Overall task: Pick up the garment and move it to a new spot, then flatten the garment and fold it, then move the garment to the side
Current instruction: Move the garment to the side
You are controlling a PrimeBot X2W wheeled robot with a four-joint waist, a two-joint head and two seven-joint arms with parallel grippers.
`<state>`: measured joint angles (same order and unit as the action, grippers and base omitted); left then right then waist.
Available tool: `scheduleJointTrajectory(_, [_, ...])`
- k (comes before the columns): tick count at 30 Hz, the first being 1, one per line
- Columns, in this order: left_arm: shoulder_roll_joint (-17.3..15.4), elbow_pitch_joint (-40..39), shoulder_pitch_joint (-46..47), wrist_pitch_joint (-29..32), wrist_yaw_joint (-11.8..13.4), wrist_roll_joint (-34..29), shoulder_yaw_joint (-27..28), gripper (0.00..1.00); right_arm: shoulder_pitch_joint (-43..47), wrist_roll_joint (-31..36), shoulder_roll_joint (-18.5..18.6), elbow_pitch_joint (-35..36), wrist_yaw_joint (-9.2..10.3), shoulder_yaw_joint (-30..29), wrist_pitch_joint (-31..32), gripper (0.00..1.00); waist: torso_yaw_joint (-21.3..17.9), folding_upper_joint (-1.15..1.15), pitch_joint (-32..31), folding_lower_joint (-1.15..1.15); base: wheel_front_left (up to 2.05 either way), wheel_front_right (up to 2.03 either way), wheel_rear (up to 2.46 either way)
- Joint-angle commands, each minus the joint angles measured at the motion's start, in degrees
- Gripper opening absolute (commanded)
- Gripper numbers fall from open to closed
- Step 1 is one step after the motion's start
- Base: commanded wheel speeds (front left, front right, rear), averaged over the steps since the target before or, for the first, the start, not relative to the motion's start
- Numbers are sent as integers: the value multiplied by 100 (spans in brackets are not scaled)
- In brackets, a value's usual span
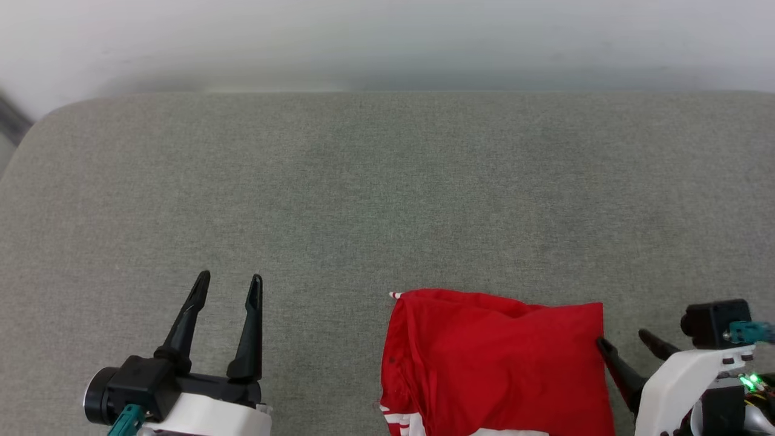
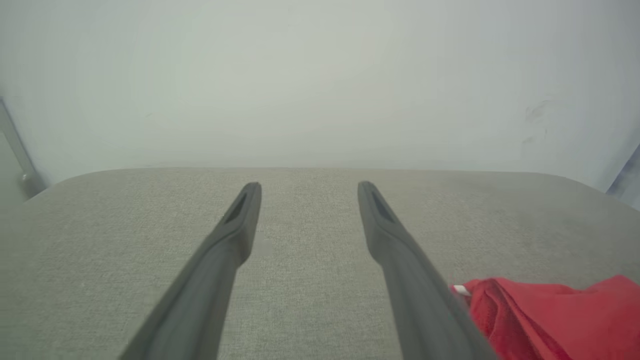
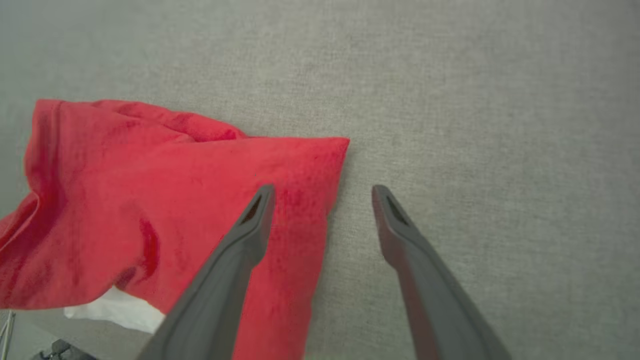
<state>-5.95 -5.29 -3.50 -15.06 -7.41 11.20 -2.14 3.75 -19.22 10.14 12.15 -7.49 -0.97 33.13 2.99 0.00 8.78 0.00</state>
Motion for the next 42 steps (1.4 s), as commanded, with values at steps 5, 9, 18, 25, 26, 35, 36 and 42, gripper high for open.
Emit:
scheduleJointTrajectory(5, [-10,33,202,-14,-5,17,-93,100,-50,151,-214,-9,1,-172,813,100,198,0,216,0,0,0,0])
scheduleJointTrajectory(9, [-5,55,294,-14,-5,68,-118,100,-138,134,-329,-226,1,-178,1241,100,346,0,338,0,0,0,0])
scheduleJointTrajectory(18, [-29,74,419,-14,-5,102,-198,100,-250,336,-430,-974,-1,164,1494,100,634,0,558,0,0,0,0])
scheduleJointTrajectory(25, [-46,137,446,-14,-5,54,-238,100,-428,591,-286,-1537,-11,598,1294,0,678,0,556,0,0,0,0])
scheduleJointTrajectory(26, [-43,146,440,-14,-5,51,-248,100,-472,640,-219,-1571,-9,635,1239,0,659,0,536,0,0,0,0])
scheduleJointTrajectory(35, [-30,140,415,-13,-6,97,-426,100,-1186,1363,855,-1278,7,1351,967,0,98,0,454,0,0,0,0])
scheduleJointTrajectory(36, [-29,134,438,-13,-6,96,-438,100,-1294,1447,1005,-1211,6,1509,968,0,-7,0,477,0,0,0,0])
scheduleJointTrajectory(42, [-23,63,691,-13,-6,58,-693,100,-1967,1767,2159,-937,4,2038,999,0,-608,0,831,0,0,0,0])
